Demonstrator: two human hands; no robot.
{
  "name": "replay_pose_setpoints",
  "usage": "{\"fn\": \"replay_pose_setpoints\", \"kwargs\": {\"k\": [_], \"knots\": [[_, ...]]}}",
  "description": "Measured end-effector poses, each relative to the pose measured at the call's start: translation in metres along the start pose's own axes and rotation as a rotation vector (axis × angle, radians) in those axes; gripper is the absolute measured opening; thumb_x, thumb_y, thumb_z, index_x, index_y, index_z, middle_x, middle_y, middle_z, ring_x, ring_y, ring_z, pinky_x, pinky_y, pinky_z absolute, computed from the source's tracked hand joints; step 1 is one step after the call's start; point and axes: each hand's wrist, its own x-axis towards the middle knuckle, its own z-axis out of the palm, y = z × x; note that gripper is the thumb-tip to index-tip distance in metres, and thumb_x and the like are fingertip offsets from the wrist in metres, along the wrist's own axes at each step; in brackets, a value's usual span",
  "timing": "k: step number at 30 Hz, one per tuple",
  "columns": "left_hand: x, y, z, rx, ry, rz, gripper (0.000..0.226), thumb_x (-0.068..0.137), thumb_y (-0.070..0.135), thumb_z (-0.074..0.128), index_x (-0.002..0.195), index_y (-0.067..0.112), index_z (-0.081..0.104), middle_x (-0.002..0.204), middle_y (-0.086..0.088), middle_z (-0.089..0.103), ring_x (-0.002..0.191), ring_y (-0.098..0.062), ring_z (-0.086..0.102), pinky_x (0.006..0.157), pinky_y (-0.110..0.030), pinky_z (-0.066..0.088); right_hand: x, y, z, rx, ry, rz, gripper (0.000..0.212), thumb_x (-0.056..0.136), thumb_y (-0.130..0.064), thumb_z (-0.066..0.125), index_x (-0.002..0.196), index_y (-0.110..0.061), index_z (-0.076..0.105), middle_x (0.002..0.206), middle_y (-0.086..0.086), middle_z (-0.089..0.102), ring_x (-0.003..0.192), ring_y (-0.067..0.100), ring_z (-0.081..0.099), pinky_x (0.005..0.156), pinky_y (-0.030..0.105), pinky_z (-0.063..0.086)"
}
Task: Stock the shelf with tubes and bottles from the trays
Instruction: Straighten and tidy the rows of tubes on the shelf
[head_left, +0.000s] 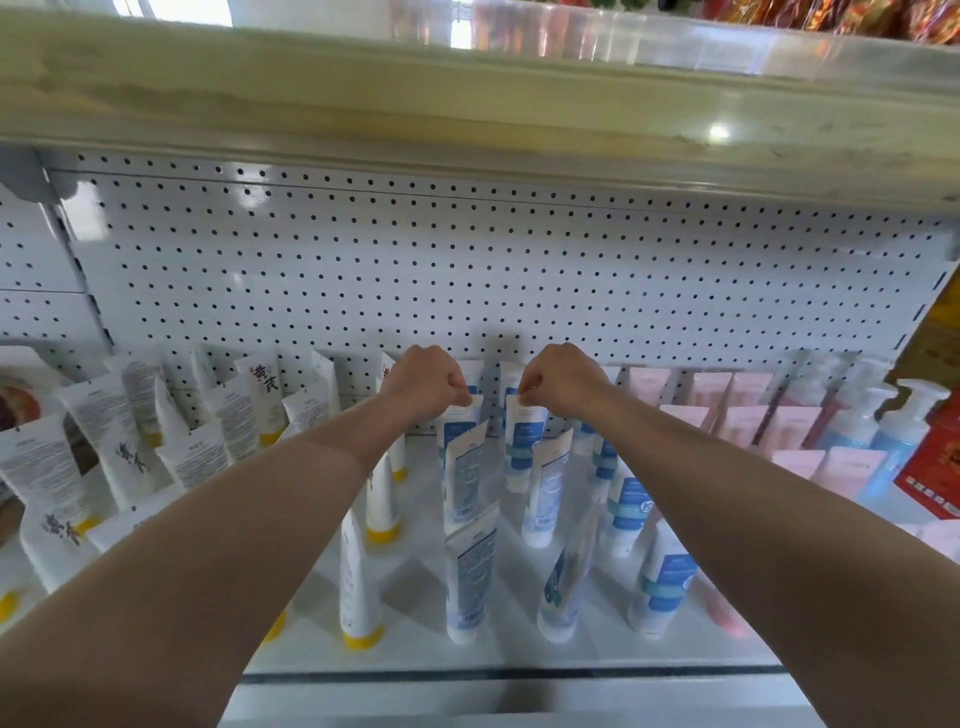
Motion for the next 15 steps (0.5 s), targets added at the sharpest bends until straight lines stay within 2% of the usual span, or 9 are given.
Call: {"fn": "replay_pose_setpoints", "kwargs": {"k": [5,15], "knots": [[0.0004,0.0011,0.0003,-0.004,0.006,-0.002,0.007,0.079,0.027,0.083,0.08,0.022,0.078,0.088,0.005,0.074,0.084,-0.013,0.068,0.083,-0.036,0.057,0.0006,-0.0027,-0.0013,-0.034,-0.004,-0.009,0.011,0.088,-0.027,0.074,0.098,-0.026,0.079,0.101,-0.005,0.073,0.081,0.013,0.061,0.069,0.027,0.048],[0.0009,0.0058,0.0006,-0.01,-0.006,-0.021,0.006,0.082,0.026,0.08,0.081,0.022,0.076,0.088,0.006,0.072,0.088,-0.011,0.065,0.08,-0.031,0.054,0.0017,0.0046,0.0042,-0.008,0.005,0.007,0.013,0.088,-0.03,0.074,0.1,-0.028,0.077,0.107,-0.004,0.07,0.093,0.013,0.061,0.077,0.03,0.053]]}}
